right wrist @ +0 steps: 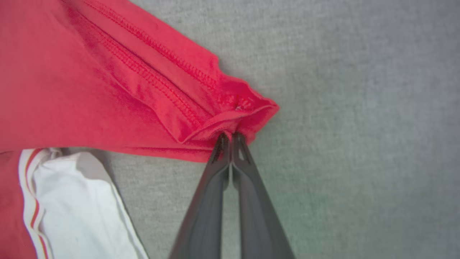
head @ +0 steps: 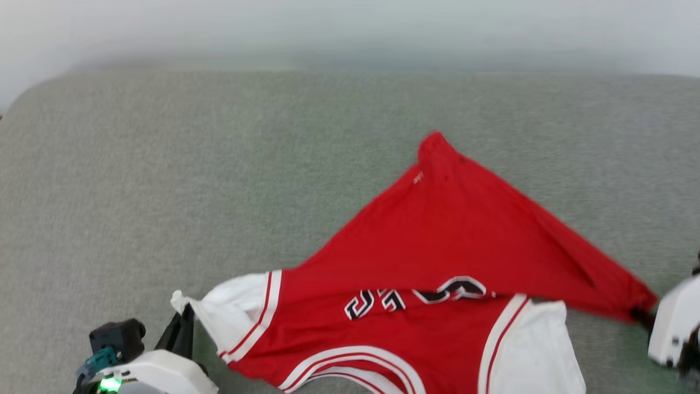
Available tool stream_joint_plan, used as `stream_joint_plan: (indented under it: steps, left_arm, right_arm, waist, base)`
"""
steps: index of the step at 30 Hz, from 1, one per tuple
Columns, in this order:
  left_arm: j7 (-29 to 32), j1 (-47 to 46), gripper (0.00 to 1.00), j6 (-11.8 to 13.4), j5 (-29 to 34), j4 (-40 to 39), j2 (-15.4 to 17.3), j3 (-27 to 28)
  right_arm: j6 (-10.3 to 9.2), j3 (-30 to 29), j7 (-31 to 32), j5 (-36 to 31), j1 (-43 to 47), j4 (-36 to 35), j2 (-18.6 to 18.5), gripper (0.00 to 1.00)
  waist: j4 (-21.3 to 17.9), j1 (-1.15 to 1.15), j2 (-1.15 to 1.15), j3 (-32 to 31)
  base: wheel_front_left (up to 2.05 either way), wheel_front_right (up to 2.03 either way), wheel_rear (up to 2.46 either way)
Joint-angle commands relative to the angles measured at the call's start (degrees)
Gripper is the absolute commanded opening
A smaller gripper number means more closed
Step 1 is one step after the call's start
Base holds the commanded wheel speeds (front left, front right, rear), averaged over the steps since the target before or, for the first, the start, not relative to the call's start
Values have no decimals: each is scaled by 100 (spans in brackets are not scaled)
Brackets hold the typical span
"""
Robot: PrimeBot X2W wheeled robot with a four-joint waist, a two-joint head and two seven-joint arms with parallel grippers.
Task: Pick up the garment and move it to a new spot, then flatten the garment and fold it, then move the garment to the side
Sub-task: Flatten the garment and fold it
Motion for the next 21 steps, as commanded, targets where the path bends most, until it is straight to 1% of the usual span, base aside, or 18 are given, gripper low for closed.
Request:
stream_joint_plan:
  steps: [1,5,9,11,14,15,16,17,21]
  left_arm:
    - [23,139,0,42,-37,29,59,42]
    - [74,297,0,43,-111,109,119,65]
    - [124,435,0,20,-176,186,165,57]
    - [154,477,0,7,-184,226,172,35]
    - [170,484,0,-34,-218,294,164,17]
    - [164,480,0,-42,-229,319,163,17]
    - [150,476,0,-50,-227,333,158,19]
    - [137,472,0,-57,-230,347,149,20]
    - [134,417,0,-110,-250,407,121,-26]
  right_arm:
    - [-10,-75,-16,-61,392,-147,98,0]
    - [-10,-336,62,-121,1308,-598,452,0]
    - [-10,-614,153,-175,2083,-994,996,0]
    - [-10,-758,189,-212,2386,-1151,1210,0]
    - [-10,-914,205,-137,2729,-1285,1431,0]
    - [-10,-944,106,-90,2775,-1360,1461,0]
    - [-10,-964,20,-68,2813,-1406,1474,31]
    - [-10,-972,-64,-41,2857,-1419,1490,100]
    - [-8,-978,-588,-43,2780,-1476,1517,100]
  waist:
    - [-289,1,0,-292]
    - [-401,1,0,-472]
    - [-456,1,0,-652]
    - [-456,1,0,-716]
    - [-444,1,0,-780]
    - [-441,1,0,-797]
    - [-446,1,0,-805]
    - [-454,1,0,-817]
    - [-472,1,0,-864]
  base:
    - [0,0,0]
    - [0,0,0]
    - [0,0,0]
    - [0,0,0]
    - [0,0,0]
    - [0,0,0]
    - [0,0,0]
    - [0,0,0]
    - [0,0,0]
